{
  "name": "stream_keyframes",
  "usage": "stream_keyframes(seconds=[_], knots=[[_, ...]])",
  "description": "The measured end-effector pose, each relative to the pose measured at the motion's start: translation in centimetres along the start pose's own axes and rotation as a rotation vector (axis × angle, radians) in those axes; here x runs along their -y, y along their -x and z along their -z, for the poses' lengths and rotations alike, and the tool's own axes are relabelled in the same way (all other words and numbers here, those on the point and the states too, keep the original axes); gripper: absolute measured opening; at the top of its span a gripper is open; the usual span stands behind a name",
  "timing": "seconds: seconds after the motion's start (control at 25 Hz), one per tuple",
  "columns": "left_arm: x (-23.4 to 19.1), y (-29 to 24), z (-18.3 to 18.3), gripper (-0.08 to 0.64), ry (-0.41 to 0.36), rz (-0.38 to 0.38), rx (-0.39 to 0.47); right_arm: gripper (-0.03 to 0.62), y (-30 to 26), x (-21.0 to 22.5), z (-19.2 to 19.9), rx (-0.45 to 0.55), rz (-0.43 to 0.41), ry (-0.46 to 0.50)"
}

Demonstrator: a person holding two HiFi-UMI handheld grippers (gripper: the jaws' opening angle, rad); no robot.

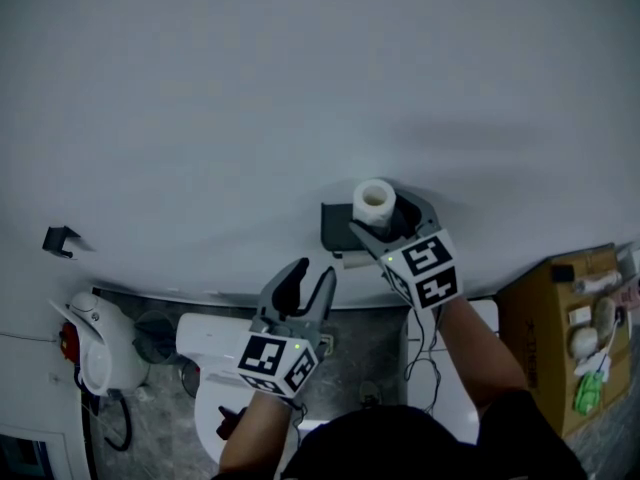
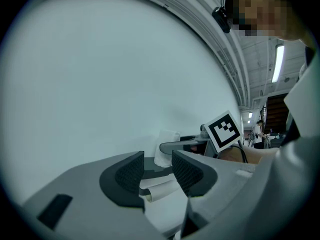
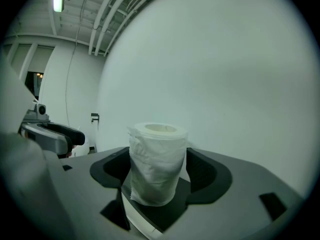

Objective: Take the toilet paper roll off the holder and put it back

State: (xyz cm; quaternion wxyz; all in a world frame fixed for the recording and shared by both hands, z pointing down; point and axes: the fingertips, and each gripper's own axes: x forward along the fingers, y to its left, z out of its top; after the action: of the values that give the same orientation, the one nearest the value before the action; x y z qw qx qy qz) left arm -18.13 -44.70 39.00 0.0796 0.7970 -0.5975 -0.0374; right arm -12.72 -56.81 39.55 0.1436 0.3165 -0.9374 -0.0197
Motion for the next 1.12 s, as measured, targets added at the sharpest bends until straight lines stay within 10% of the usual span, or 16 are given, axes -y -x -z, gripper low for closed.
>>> stream_keyframes(seconds=[0.6,1.12], knots=[[2.1,4.3,-0.7,0.163,-0.015,0.028,0.008,0.342,6.6,-1.7,-1.2,0.087,0.055,-0.095],[2.5,14.5,-0.6,0.163,-0.002,0.042,0.017,0.328,12.0,-13.4,-1.3,0.130,-0.026,-0.220]])
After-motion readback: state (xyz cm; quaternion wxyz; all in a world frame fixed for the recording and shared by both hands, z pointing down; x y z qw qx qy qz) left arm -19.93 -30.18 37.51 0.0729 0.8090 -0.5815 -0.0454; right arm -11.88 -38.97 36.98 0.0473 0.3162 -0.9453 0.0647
